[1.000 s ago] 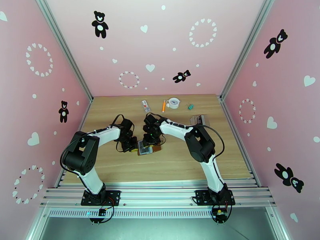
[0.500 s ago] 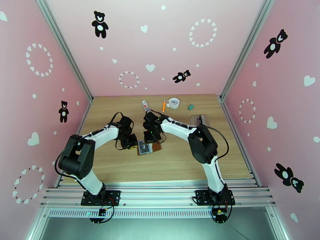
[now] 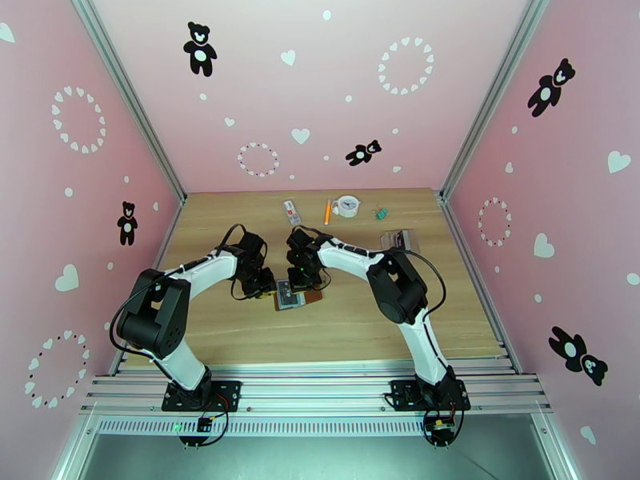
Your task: Put the credit cards into the card holder
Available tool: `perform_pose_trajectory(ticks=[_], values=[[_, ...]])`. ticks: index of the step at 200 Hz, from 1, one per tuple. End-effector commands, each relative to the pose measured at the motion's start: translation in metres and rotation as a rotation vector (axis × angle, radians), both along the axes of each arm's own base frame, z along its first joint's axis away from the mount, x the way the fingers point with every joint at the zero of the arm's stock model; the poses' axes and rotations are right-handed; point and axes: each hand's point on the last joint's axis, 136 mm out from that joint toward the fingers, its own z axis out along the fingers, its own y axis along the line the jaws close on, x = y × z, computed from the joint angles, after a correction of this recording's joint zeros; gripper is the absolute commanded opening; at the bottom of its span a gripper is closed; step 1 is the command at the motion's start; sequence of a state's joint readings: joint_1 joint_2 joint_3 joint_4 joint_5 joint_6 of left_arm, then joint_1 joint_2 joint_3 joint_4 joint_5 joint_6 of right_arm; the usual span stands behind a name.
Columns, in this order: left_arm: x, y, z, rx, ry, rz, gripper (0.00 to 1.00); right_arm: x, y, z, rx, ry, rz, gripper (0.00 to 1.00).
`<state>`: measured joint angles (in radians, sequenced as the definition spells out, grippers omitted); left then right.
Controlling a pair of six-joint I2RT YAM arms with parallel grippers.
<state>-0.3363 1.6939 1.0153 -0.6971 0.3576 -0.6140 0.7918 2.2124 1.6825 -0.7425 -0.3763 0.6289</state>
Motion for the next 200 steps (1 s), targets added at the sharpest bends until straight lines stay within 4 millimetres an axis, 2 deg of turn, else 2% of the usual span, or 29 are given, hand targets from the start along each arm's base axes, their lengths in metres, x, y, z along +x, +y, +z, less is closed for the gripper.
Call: perform_pose_trajectory(ticks=[1,52,103,200], values=[[0.002,0.002,0.004,0.001,-0.017,0.014,0.19,-0.008,-0.007,-0.010,-0.039,0.038,-0.003,0.03],[0.003,-0.002,0.004,-0.015,-0.015,0.010,0.20,-0.010,-0.011,-0.017,-0.062,0.047,-0.003,0.03],[0.008,-0.013,0.012,-0.084,-0.041,0.007,0.31,-0.012,-0.014,-0.025,-0.080,0.059,0.002,0.02],[0.011,-0.032,0.001,-0.194,-0.014,0.004,0.32,-0.013,-0.016,-0.023,-0.083,0.065,0.004,0.02]])
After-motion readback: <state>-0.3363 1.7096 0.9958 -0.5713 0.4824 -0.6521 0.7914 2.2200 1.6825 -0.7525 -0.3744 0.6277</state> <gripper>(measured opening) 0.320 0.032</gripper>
